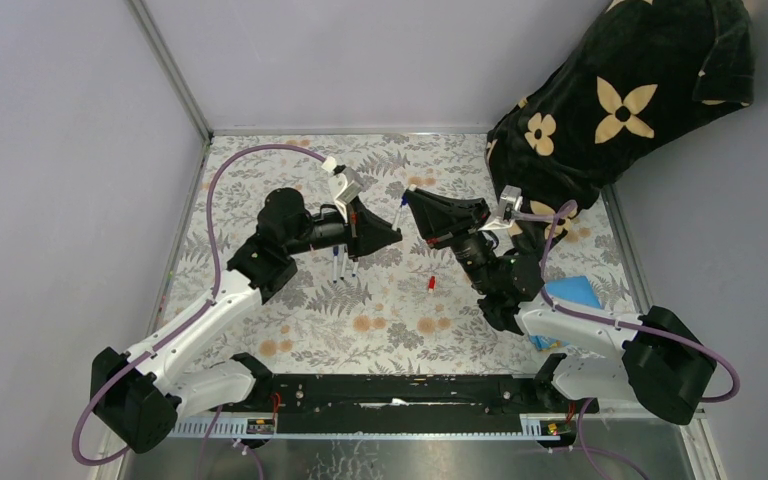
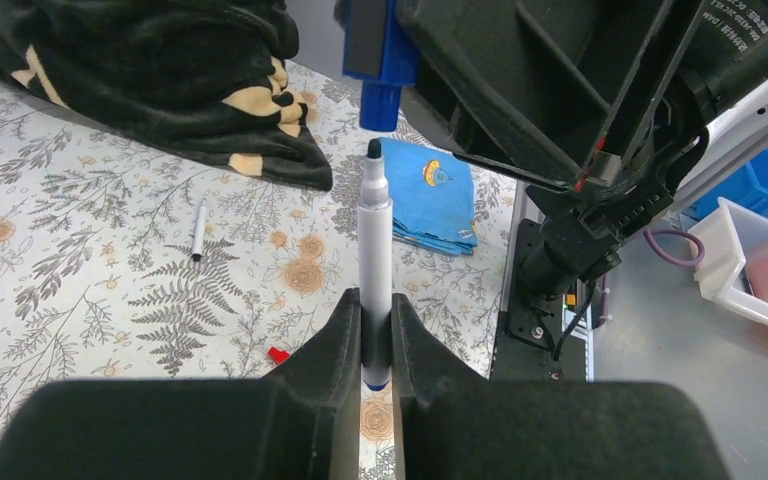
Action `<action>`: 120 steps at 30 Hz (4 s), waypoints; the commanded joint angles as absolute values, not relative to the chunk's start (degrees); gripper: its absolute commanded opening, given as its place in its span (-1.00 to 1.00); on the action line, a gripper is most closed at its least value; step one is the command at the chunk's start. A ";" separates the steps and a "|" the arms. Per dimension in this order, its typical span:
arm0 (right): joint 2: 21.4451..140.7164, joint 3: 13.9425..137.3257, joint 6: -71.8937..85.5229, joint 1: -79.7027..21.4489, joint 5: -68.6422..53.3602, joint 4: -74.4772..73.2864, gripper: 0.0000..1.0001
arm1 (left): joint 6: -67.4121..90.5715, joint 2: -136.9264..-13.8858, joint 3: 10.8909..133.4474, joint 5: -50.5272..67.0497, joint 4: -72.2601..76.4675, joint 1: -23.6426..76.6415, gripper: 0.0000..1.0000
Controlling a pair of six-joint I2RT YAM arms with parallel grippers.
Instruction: Insert the pens into the pen caps
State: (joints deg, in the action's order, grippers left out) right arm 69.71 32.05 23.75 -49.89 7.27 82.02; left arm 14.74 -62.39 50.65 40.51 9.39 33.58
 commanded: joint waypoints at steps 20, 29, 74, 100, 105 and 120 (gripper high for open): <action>67.74 34.19 22.43 -50.16 5.96 81.53 -1.00 | 13.36 -62.25 50.72 40.94 12.48 34.29 -1.00; 66.65 33.81 22.21 -50.17 5.86 81.06 -1.00 | 13.21 -62.40 50.72 40.25 12.13 34.32 -1.00; 64.19 31.75 22.33 -50.18 0.91 70.40 -1.00 | 13.05 -61.85 50.56 38.25 11.69 34.36 -1.00; 60.92 30.66 23.29 -50.16 -10.37 48.62 -1.00 | 16.57 -56.87 51.58 26.56 14.43 34.28 -1.00; 60.88 30.62 23.30 -50.14 -13.33 43.93 -1.00 | 16.70 -57.52 53.02 26.04 16.18 34.28 -1.00; 63.71 22.69 24.70 -50.45 -17.09 44.99 -1.00 | 17.67 -61.63 57.13 26.54 21.34 34.29 -1.00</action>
State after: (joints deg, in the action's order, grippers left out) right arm 60.36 29.21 23.07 -47.94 -2.68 57.52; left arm 15.18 -61.98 49.69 34.70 2.55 35.70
